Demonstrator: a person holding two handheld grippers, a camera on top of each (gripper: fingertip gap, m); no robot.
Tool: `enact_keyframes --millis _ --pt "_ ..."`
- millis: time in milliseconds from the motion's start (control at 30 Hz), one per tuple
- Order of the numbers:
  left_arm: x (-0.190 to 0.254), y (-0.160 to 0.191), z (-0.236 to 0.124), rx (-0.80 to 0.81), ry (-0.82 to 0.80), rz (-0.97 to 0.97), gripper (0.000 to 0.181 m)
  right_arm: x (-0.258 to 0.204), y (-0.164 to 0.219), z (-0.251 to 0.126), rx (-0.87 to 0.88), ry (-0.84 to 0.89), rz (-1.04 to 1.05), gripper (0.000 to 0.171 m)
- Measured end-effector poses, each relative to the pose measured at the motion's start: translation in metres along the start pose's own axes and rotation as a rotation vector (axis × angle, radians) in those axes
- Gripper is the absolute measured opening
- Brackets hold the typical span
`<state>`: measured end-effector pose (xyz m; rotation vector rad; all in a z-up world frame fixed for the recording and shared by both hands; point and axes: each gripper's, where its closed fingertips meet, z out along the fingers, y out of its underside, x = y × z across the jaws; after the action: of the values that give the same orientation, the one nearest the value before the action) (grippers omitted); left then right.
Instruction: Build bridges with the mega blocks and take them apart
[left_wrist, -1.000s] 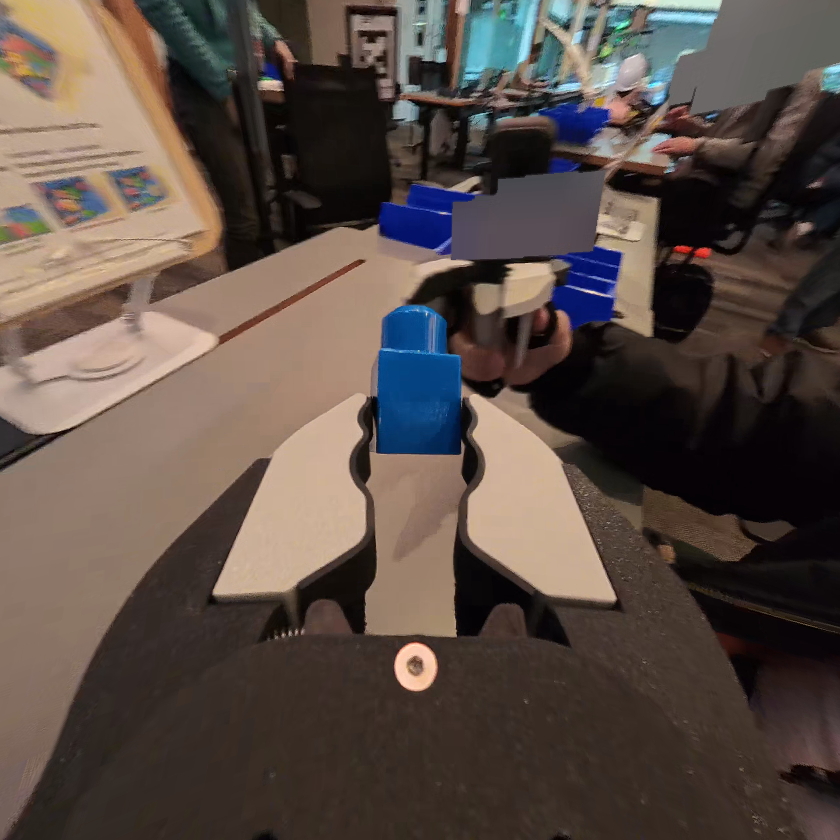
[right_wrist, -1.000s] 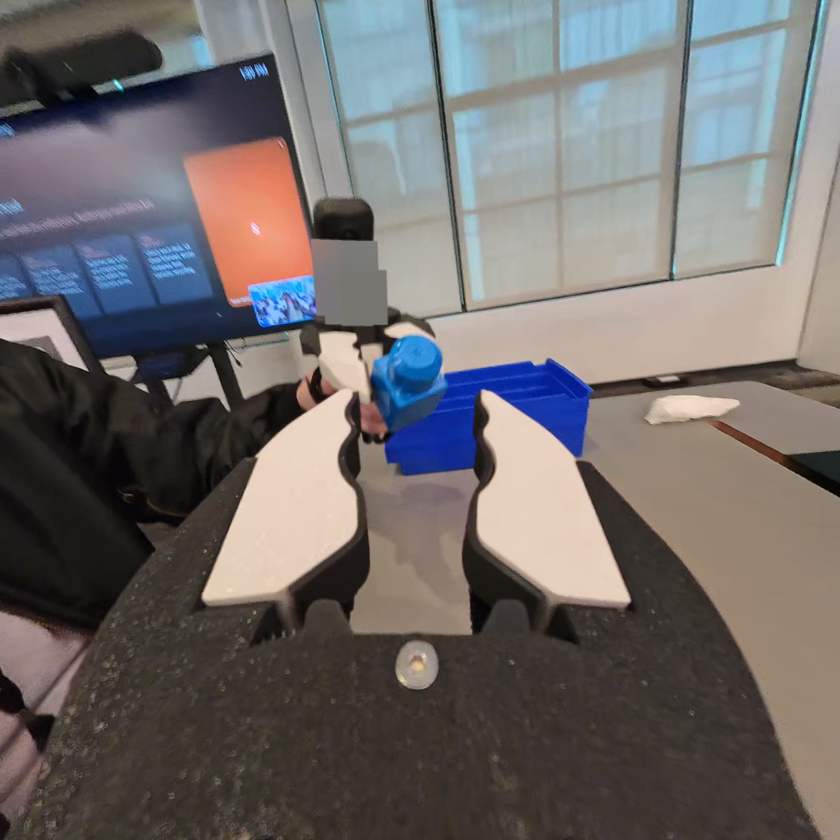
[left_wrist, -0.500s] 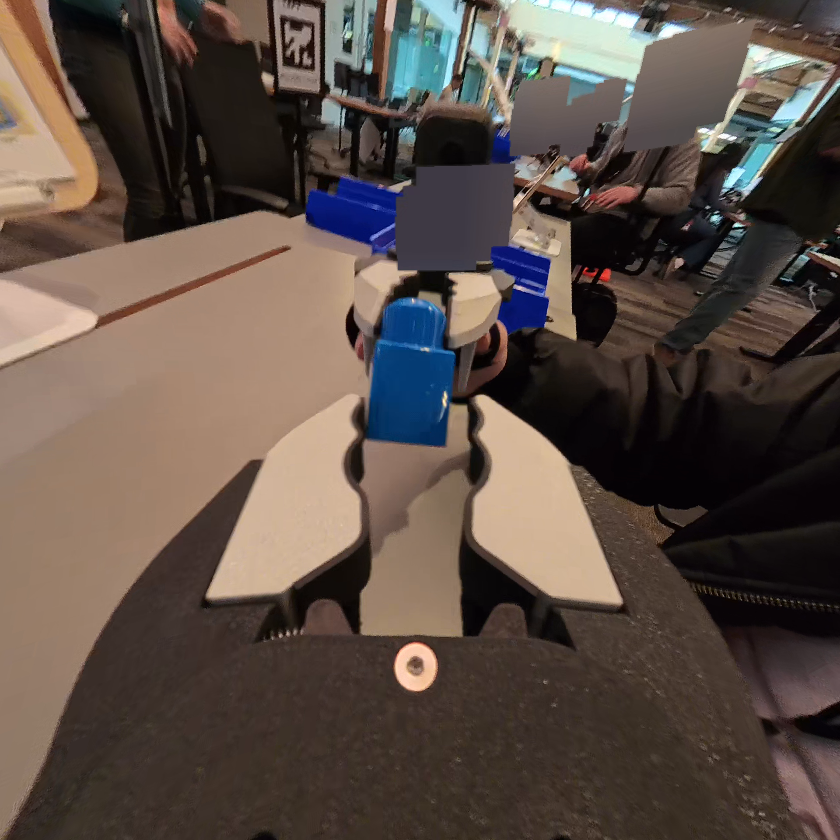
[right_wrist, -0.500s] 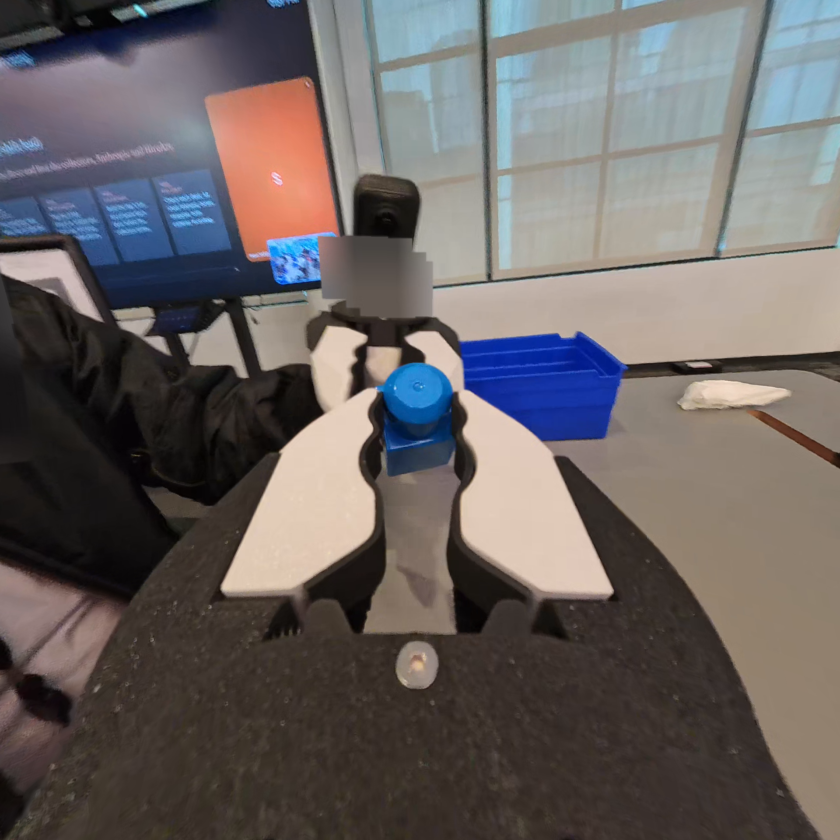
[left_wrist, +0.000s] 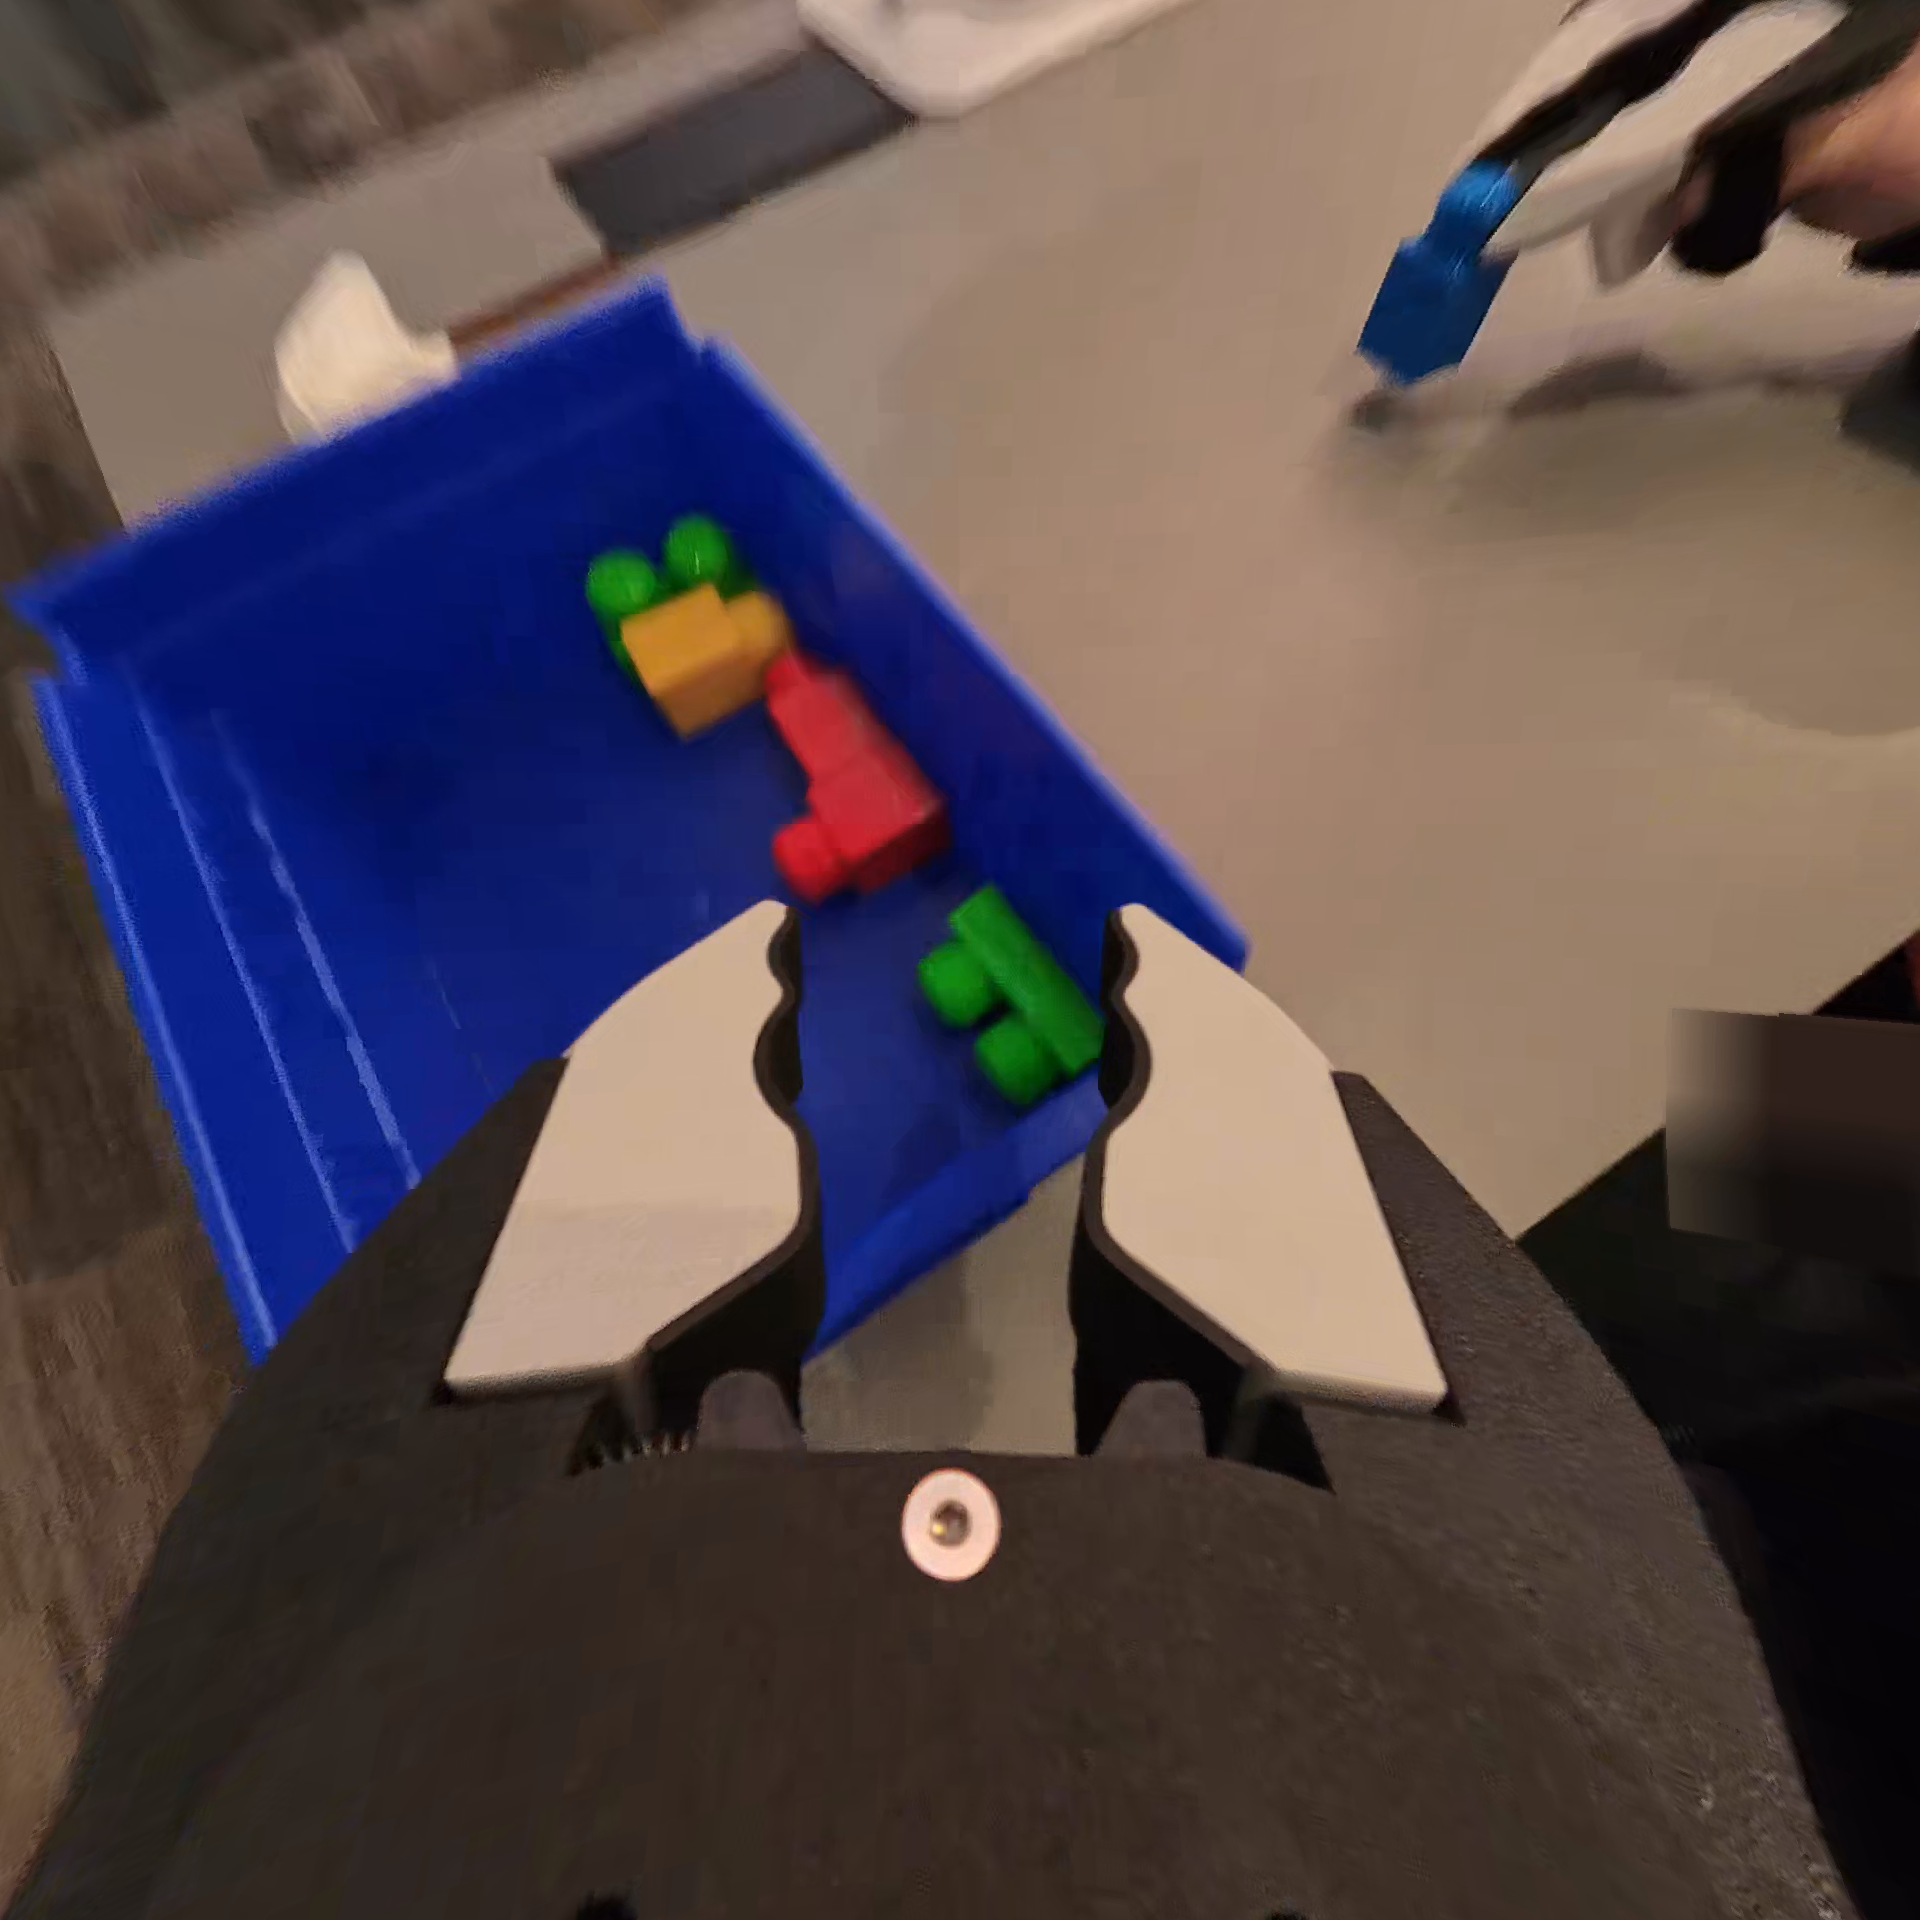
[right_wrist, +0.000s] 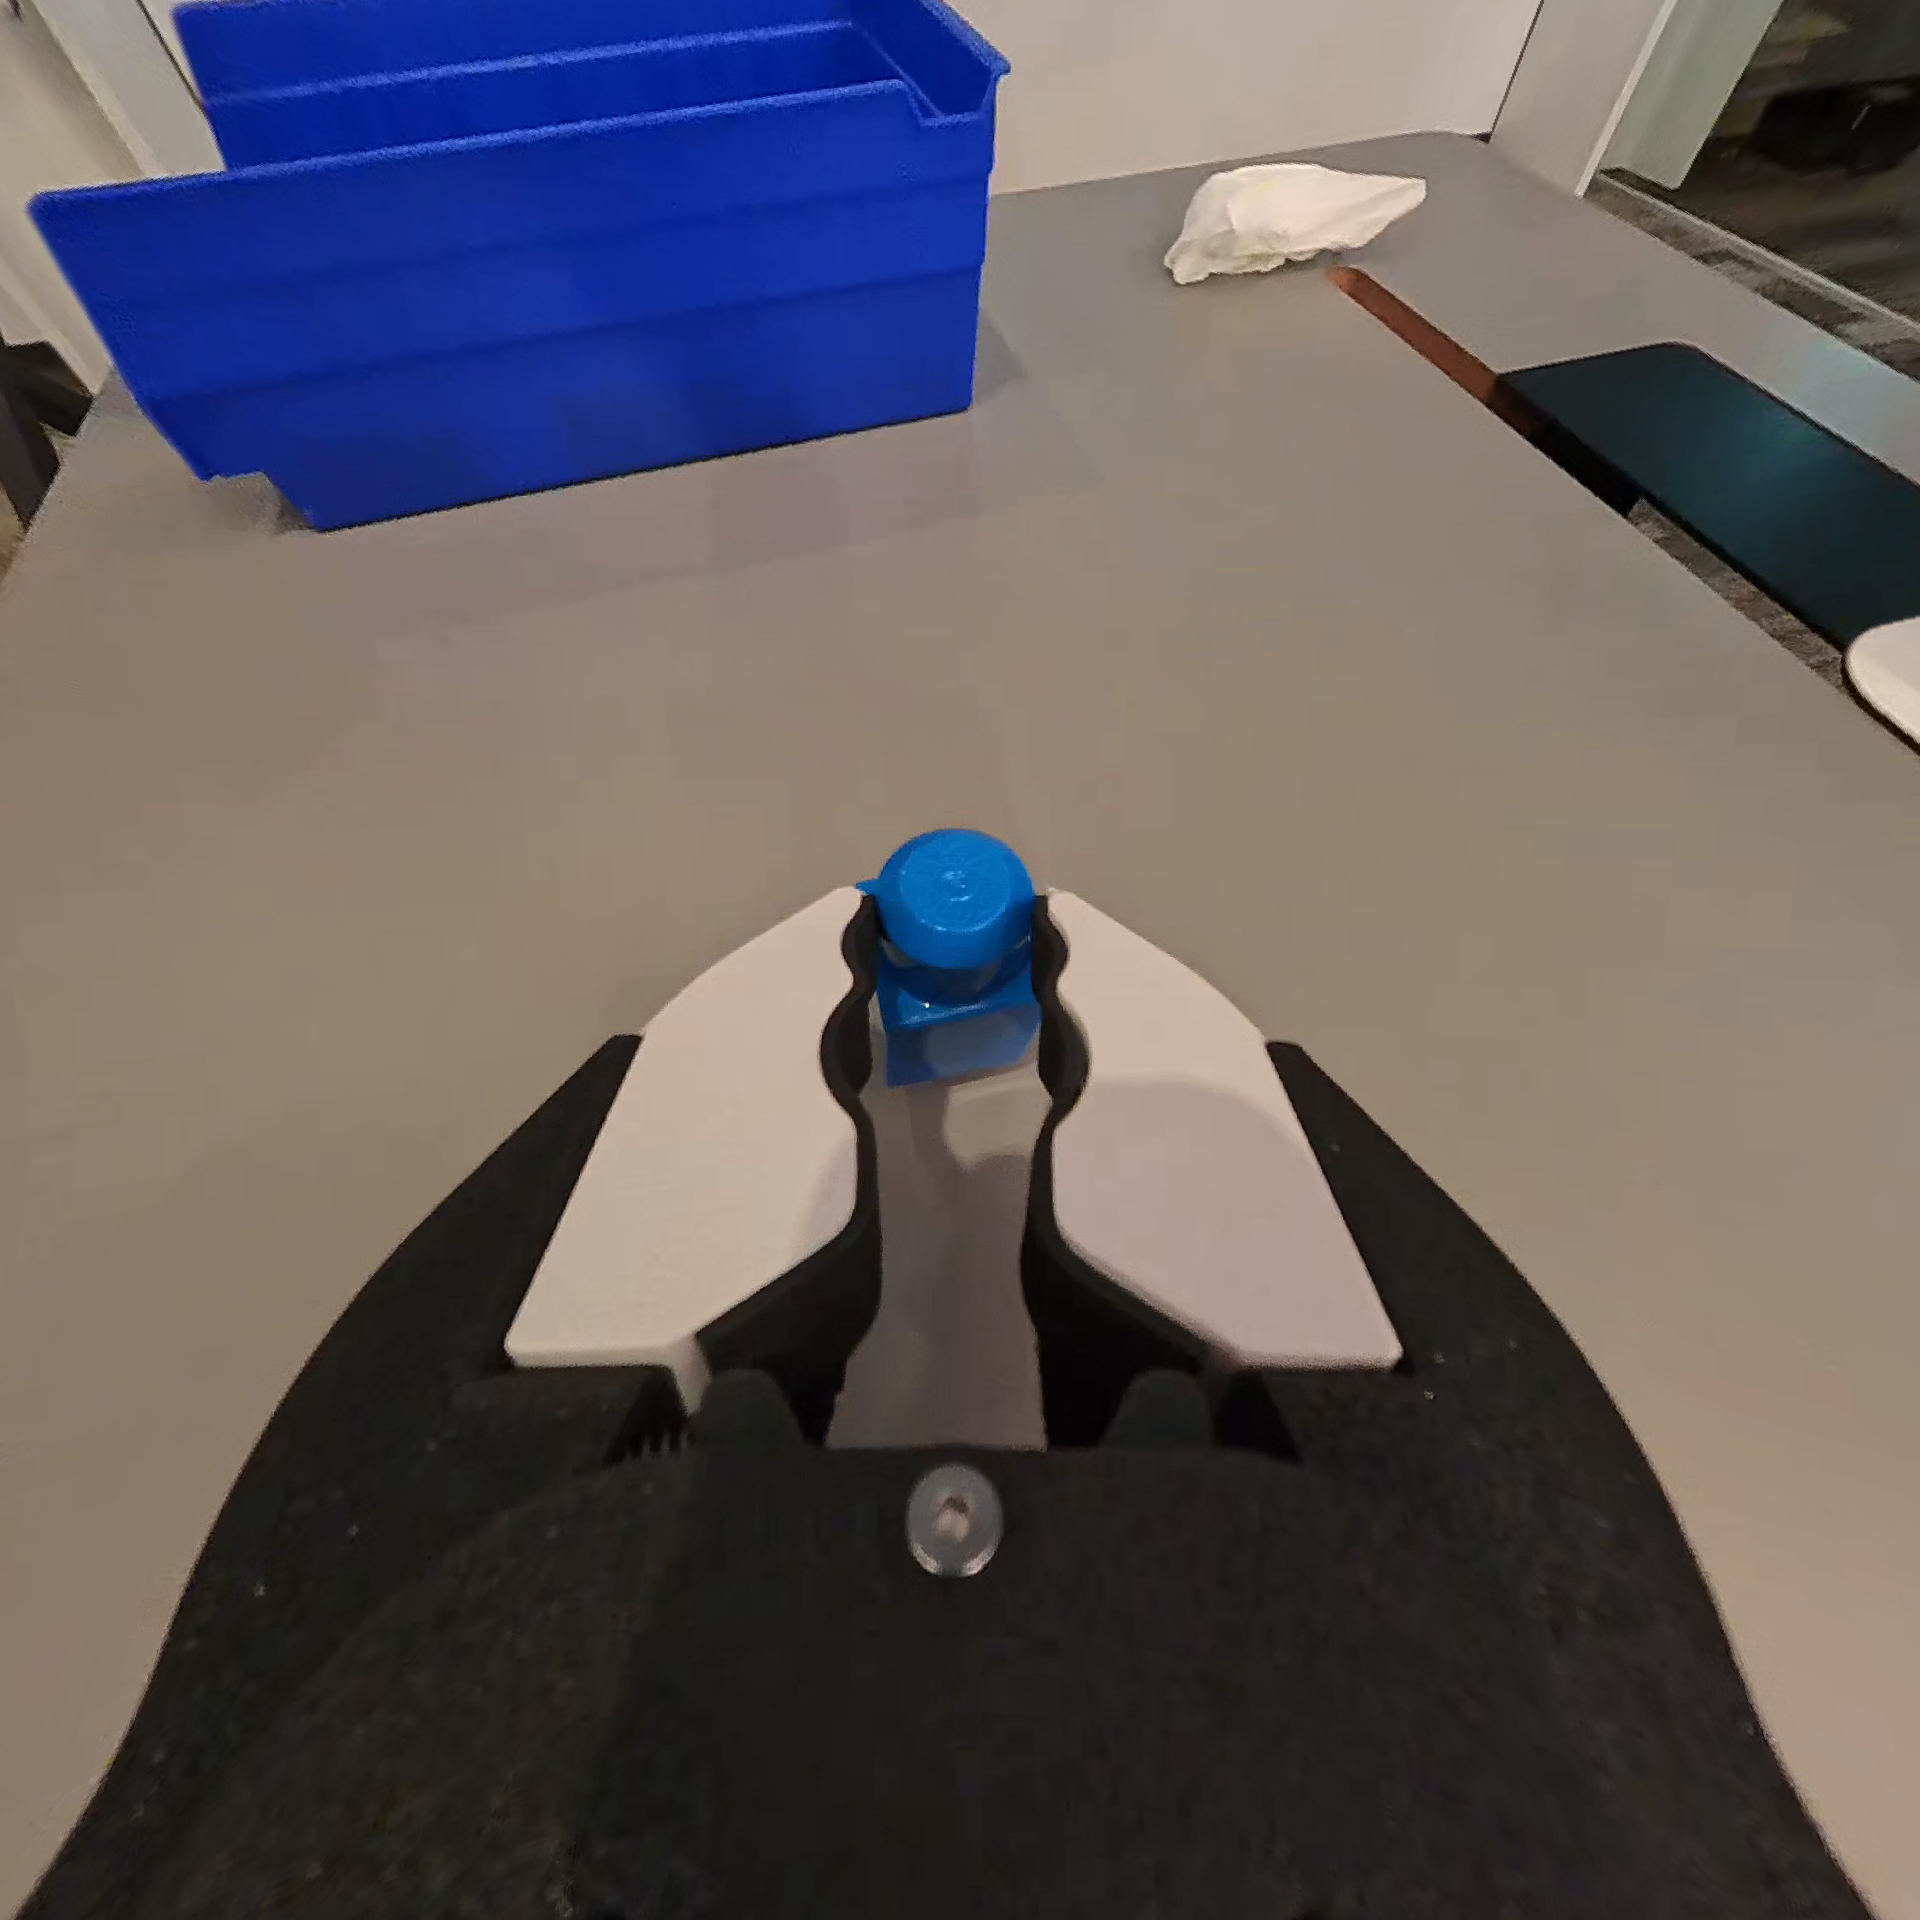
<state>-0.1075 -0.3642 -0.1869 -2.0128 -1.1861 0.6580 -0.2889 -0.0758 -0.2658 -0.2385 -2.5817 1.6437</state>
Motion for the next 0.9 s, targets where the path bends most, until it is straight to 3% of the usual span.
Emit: enact_keyframes --millis 100,167,300,400,500,600,900 --pt "-0.018 0.032 0.015 -0.154 0.035 -0.029 0.052 0.002 0.003 0.007 -0.022 0.014 0.007 0.028" --pt "-0.026 0.040 0.026 -0.183 0.040 0.059 0.047 0.002 0.008 0.012 -0.047 0.016 -0.002 0.028" --pt "-0.043 0.032 0.049 -0.150 0.022 0.222 0.041 0.000 0.007 0.016 -0.029 -0.002 0.023 0.028" --pt "-0.046 0.027 0.068 -0.160 0.065 0.235 0.051 0.001 0.003 0.015 0.002 0.016 0.021 0.045" --pt "-0.050 0.030 0.085 -0.171 0.100 0.249 0.054 0.000 -0.004 0.009 0.050 0.021 0.022 0.046" --pt "-0.054 0.037 0.099 -0.187 0.088 0.394 0.053 0.000 -0.008 0.002 0.093 0.011 0.052 0.045" --pt "-0.039 0.043 0.123 -0.235 0.298 0.504 0.045 -0.006 -0.007 -0.001 0.113 -0.055 0.102 0.044"
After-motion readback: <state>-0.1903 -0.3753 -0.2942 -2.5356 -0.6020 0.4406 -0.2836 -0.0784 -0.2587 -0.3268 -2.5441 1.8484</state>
